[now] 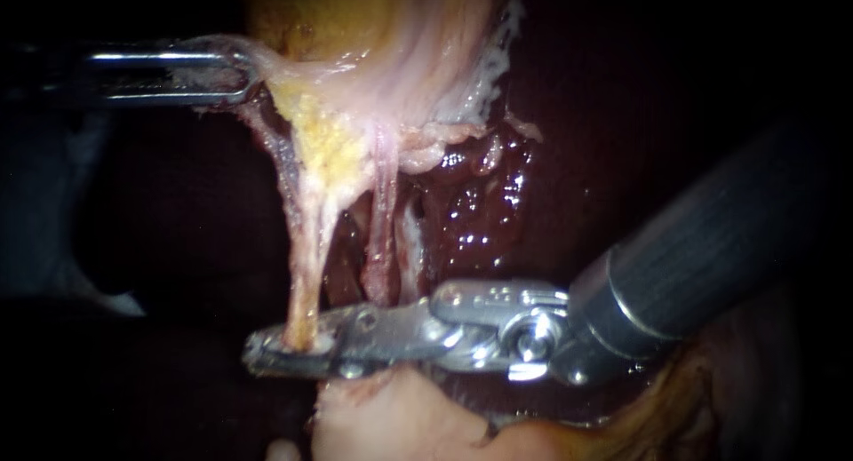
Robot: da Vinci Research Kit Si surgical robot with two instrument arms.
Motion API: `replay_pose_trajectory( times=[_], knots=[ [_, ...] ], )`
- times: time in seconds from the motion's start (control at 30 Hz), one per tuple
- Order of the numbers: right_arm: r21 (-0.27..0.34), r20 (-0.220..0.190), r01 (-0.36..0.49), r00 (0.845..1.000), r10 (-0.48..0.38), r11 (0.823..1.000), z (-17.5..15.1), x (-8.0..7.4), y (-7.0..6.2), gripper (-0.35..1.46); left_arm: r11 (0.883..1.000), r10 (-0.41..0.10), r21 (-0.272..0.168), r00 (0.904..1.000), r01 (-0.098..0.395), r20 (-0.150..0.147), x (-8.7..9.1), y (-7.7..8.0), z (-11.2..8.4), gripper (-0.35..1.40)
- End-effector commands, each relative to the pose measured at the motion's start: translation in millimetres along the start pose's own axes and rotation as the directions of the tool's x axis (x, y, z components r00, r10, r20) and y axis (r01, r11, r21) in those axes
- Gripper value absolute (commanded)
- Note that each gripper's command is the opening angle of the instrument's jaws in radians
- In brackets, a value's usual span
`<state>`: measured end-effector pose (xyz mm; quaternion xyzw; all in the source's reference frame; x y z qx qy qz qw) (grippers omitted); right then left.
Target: Clipping second clip left tube
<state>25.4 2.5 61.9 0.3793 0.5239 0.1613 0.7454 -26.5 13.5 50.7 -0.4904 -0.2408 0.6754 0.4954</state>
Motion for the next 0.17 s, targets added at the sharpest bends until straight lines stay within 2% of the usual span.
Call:
replay_pose_trajectory(
  times=[0.03, 0.13, 0.17],
  knots=[
    [0.001, 0.000, -0.007, 1.000, 0.007, 1.000, 0.0, -0.1, 0.1, -0.35, 1.000, 0.000, 0.000, 1.0000, 0.000, 0.000, 0.0, 0.0, 0.0, -0.35],
    [0.001, 0.002, -0.025, 1.000, 0.025, 1.000, -0.1, -0.1, 0.3, -0.35, 1.000, 0.000, 0.000, 1.0000, 0.000, 0.000, 0.0, 0.0, 0.0, -0.35],
    [0.005, -0.001, -0.030, 1.000, 0.030, 1.000, -0.1, -0.1, 0.4, -0.29, 1.000, 0.000, 0.000, 1.0000, 0.000, 0.000, 0.0, 0.0, 0.0, -0.35]
  ],
)
